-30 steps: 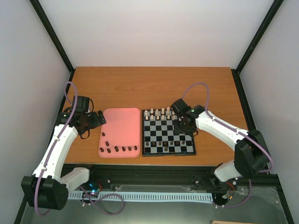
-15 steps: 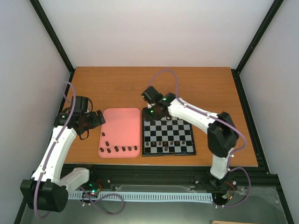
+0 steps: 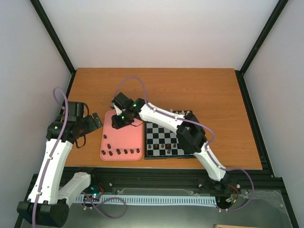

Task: Set up the chess pieces on the board
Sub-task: Pick up the chess piece from the storage box.

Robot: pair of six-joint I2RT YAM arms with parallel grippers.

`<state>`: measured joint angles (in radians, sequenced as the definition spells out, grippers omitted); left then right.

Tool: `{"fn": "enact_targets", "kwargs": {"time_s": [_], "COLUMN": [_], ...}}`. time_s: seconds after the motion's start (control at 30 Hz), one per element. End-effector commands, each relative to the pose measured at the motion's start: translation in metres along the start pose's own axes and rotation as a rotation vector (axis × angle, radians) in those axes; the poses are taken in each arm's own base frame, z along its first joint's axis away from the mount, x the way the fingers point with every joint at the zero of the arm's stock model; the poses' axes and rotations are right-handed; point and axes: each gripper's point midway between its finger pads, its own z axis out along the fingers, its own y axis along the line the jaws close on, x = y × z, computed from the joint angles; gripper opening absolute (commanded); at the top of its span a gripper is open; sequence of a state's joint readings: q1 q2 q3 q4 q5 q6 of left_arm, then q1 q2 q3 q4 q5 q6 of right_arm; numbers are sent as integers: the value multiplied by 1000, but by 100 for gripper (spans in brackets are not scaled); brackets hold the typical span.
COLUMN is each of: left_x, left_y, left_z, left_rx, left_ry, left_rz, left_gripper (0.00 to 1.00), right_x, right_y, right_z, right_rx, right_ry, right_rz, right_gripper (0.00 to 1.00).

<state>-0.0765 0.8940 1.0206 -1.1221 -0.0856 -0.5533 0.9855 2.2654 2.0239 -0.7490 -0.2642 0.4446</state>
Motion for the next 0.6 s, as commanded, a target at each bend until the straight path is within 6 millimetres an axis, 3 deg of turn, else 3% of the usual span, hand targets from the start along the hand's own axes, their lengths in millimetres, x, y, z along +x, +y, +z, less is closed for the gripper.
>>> {"fn": "enact_targets", "kwargs": {"time_s": [0.0, 0.27, 0.57], "left_x": [2, 4, 5], "left_y": [8, 11, 13], "left_z": [-12, -16, -22], "left_rx": [-18, -20, -24], "left_ry": [-15, -20, -22], "left_rz": [-43, -52, -50], "left_gripper": [100, 100, 100], "right_x": [8, 18, 22], "right_y": [37, 63, 53], "right_z": [29, 65, 91], "right_rx": [-120, -193, -172], "right_ry": [54, 109, 117], "right_rz": [-54, -87, -71], "right_gripper": [39, 38, 39]}}
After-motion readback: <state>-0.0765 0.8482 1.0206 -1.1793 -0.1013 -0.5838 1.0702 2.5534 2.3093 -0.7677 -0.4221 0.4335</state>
